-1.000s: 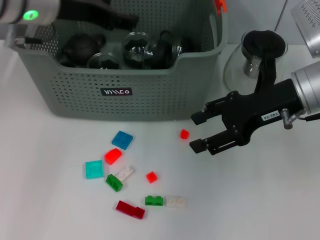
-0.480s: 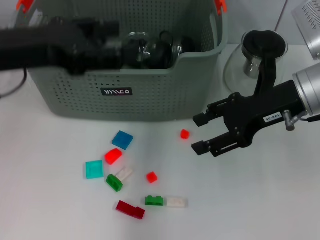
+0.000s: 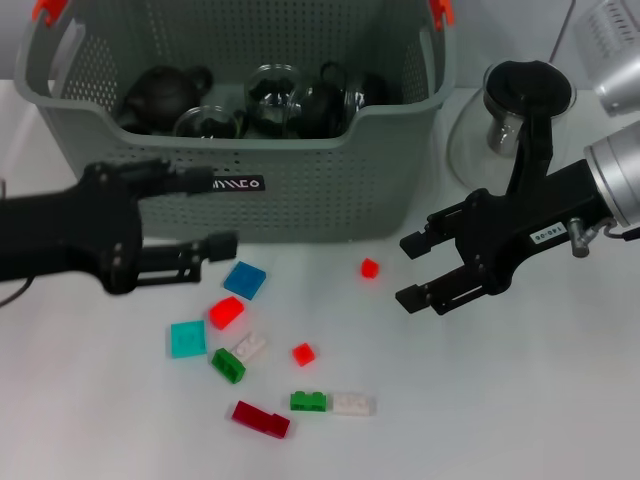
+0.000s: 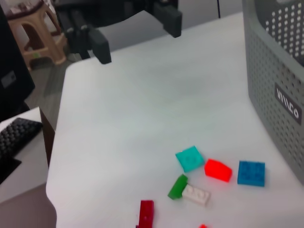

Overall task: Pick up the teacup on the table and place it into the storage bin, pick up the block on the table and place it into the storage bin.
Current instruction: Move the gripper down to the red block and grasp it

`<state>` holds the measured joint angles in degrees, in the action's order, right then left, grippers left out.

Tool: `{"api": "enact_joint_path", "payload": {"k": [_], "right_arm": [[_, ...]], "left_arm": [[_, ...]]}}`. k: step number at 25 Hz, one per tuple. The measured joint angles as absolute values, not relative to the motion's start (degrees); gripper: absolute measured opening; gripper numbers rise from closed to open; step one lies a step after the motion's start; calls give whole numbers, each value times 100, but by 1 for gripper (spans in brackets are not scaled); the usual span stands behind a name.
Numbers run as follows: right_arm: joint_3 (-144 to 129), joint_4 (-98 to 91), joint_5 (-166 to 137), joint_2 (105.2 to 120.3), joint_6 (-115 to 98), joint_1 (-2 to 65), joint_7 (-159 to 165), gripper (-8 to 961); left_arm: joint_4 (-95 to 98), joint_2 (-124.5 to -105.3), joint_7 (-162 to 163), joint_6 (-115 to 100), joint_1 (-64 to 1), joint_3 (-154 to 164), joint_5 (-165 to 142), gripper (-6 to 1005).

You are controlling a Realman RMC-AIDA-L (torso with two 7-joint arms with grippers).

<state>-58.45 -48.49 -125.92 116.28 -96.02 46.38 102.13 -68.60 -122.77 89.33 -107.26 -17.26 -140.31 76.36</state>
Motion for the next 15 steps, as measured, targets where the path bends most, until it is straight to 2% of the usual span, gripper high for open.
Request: {"api": "enact_joint_path", "payload": {"k": [4,10,15], "right_arm": [[-5845,-4891,-13006,11655,-9601,4823,10679,777],[-5864,-4915,-13689,11678,-9556,5171,11507,777],[-6085,-4874,-14262,11832,-9190,5397,11818,776]], "left_arm": [[-6331,-12179,8270,-10675,-1614,-14078,7483,767],[-5738,-12150,7798,-10421,-1659,-14136,7220,768],[-5393,-12123,7784,-10183,-1827,-14139,7113,768]]}}
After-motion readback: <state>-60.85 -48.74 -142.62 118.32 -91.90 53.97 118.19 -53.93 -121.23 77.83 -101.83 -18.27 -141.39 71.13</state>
